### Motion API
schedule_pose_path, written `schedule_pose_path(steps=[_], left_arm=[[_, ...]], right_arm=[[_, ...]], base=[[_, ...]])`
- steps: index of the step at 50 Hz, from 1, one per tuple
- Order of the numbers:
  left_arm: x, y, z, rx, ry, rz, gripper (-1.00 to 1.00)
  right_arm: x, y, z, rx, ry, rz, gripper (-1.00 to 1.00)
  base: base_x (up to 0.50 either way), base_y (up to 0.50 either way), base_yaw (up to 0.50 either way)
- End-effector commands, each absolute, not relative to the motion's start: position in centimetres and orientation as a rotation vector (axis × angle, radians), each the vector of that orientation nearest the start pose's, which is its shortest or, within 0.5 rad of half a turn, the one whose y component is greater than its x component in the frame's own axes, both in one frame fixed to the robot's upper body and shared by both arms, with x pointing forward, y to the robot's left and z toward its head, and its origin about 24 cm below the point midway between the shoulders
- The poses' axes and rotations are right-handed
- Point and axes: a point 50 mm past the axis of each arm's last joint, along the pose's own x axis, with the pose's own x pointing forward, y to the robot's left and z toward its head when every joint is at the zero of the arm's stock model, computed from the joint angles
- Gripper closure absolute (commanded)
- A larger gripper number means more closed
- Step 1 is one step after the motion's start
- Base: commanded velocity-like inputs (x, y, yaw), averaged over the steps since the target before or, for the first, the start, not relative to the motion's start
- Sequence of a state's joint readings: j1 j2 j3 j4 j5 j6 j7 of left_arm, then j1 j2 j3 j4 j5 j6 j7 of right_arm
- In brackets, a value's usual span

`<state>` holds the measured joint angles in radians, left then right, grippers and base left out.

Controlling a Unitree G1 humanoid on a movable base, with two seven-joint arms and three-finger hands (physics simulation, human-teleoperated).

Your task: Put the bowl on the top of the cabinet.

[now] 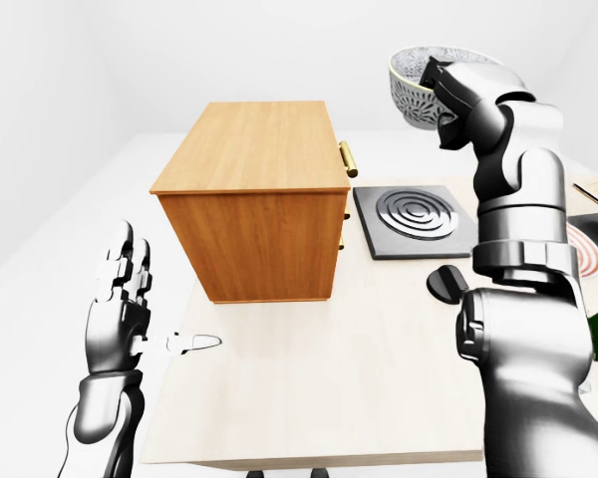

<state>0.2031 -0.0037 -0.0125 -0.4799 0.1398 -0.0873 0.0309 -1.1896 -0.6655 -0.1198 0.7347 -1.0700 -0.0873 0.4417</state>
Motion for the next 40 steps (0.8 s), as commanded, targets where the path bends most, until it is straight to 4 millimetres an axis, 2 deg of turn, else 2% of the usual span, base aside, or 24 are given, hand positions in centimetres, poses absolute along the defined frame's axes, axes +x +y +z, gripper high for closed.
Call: schedule_pose_path(steps=[1, 5, 9, 15, 29, 40], left_arm=[[20.5, 15.7, 11.5, 0.139, -0.367, 0.081, -1.0], [20.4, 15.7, 11.7, 0.138, -0.372, 0.079, -1.0], [20.3, 15.7, 11.6, 0.138, -0.369, 0.077, -1.0], [20.4, 15.7, 11.6, 0.137, -0.367, 0.074, -1.0], [20.4, 15.7, 11.5, 0.136, -0.363, 0.07, -1.0], [20.5, 15.7, 11.4, 0.133, -0.36, 0.069, -1.0]], right_arm=[[40.5, -25.0, 35.0, -1.587, 0.049, -0.213, 1.0], [40.6, -23.6, 36.3, -1.627, -0.002, -0.231, 1.0], [40.6, -21.2, 38.2, -1.646, -0.076, -0.224, 1.0], [40.7, -18.6, 39.1, -1.613, -0.169, -0.202, 1.0], [41.2, -12.4, 38.7, -1.568, -0.334, -0.105, 1.0], [41.0, -9.3, 38.4, -1.552, -0.399, -0.038, 1.0]], base=[[0.0, 0.0, 0.0], [0.0, 0.0, 0.0], [0.0, 0.0, 0.0], [0.0, 0.0, 0.0], [0.0, 0.0, 0.0], [0.0, 0.0, 0.0]])
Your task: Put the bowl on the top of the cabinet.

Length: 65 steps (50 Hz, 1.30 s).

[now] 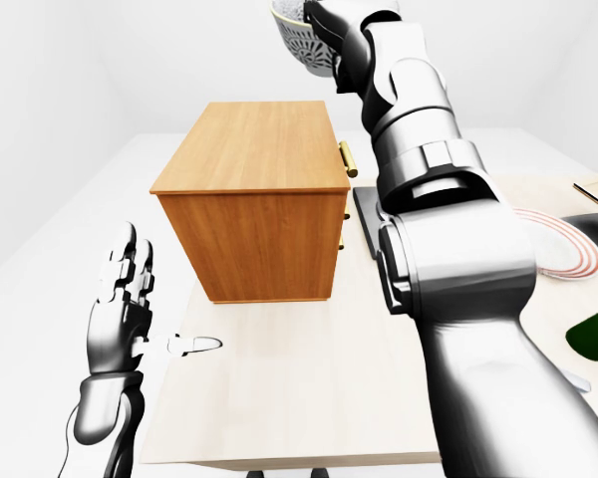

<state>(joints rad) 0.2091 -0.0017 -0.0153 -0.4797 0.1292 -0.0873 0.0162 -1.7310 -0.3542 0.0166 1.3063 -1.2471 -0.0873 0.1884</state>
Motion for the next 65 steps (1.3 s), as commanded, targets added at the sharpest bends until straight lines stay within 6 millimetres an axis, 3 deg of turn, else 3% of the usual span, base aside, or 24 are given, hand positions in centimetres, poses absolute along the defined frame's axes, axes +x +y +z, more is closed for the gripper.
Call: schedule_pose_path(steps=[1, 20, 54, 55, 56, 65], left_arm=[[20.5, 15.8, 11.3, 0.133, -0.357, 0.069, -1.0], [20.6, 15.9, 11.4, 0.131, -0.359, 0.071, -1.0], [20.5, 15.8, 11.4, 0.134, -0.361, 0.063, -1.0], [20.5, 15.8, 11.5, 0.134, -0.362, 0.062, -1.0], [20.4, 15.8, 11.5, 0.134, -0.364, 0.062, -1.0], [20.6, 15.8, 11.4, 0.133, -0.361, 0.067, -1.0]], right_arm=[[41.0, -9.0, 38.3, -1.55, -0.402, -0.031, 1.0], [41.8, -6.4, 33.8, -1.549, -0.397, 0.081, 1.0], [42.1, -5.9, 31.8, -1.562, -0.371, 0.122, 1.0], [42.1, -5.9, 31.7, -1.567, -0.367, 0.125, 0.1], [42.1, -5.9, 31.7, -1.568, -0.365, 0.127, -1.0], [42.2, -6.0, 31.7, -1.576, -0.354, 0.133, -1.0]], base=[[0.0, 0.0, 0.0], [0.0, 0.0, 0.0], [0.0, 0.0, 0.0], [0.0, 0.0, 0.0], [0.0, 0.0, 0.0], [0.0, 0.0, 0.0]])
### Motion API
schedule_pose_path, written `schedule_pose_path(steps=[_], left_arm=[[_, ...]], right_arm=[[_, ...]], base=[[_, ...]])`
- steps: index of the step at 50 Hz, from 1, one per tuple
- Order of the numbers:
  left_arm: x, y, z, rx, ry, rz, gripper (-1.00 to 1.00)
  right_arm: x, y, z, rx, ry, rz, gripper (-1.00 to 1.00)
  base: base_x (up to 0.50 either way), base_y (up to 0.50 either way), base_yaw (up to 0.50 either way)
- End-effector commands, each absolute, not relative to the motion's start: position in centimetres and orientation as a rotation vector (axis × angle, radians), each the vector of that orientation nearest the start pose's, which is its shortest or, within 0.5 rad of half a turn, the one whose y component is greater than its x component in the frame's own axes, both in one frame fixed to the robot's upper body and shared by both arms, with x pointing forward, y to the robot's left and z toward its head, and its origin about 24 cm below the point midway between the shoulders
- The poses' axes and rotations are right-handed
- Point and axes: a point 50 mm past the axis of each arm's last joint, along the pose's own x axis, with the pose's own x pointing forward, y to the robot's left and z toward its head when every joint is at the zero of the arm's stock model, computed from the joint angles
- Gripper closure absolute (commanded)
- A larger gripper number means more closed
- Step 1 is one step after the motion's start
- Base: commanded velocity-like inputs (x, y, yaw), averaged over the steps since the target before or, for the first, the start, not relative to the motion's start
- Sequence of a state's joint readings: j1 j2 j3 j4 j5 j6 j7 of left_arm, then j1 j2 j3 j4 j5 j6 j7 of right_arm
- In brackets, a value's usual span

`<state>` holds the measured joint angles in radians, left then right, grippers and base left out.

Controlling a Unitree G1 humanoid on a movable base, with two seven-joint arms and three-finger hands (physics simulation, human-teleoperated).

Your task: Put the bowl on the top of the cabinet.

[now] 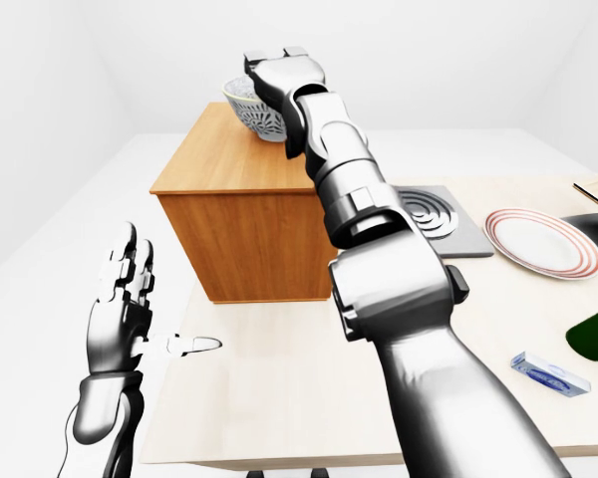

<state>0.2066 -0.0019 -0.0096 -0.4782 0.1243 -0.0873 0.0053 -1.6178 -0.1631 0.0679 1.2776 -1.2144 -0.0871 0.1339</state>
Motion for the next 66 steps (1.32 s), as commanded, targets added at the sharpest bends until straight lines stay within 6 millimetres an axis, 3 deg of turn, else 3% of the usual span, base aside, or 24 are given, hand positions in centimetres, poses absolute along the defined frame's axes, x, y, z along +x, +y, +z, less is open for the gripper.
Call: schedule_pose_path(steps=[1, 9, 19, 36, 50, 66], left_arm=[[20.5, 15.8, 11.5, 0.133, -0.365, 0.067, -1.0], [20.5, 15.8, 11.7, 0.134, -0.373, 0.066, -1.0], [20.5, 15.8, 11.4, 0.135, -0.359, 0.064, -1.0], [20.5, 15.8, 11.3, 0.135, -0.353, 0.06, -1.0], [20.4, 15.8, 11.3, 0.136, -0.355, 0.061, -1.0], [20.7, 15.8, 11.4, 0.134, -0.359, 0.067, -1.0]], right_arm=[[42.2, -6.0, 31.7, -1.577, -0.354, 0.132, -1.0], [41.9, -6.1, 33.1, -1.575, -0.363, 0.121, -1.0], [40.8, -6.9, 37.9, -1.573, -0.398, 0.056, -1.0], [39.0, -9.3, 43.3, -1.562, -0.419, -0.058, -1.0], [36.6, -13.8, 48.0, -1.55, -0.399, -0.216, -1.0], [34.6, -18.5, 50.3, -1.531, -0.337, -0.346, -1.0]], base=[[0.0, 0.0, 0.0], [0.0, 0.0, 0.0], [0.0, 0.0, 0.0], [0.0, 0.0, 0.0], [0.0, 0.0, 0.0], [0.0, 0.0, 0.0]])
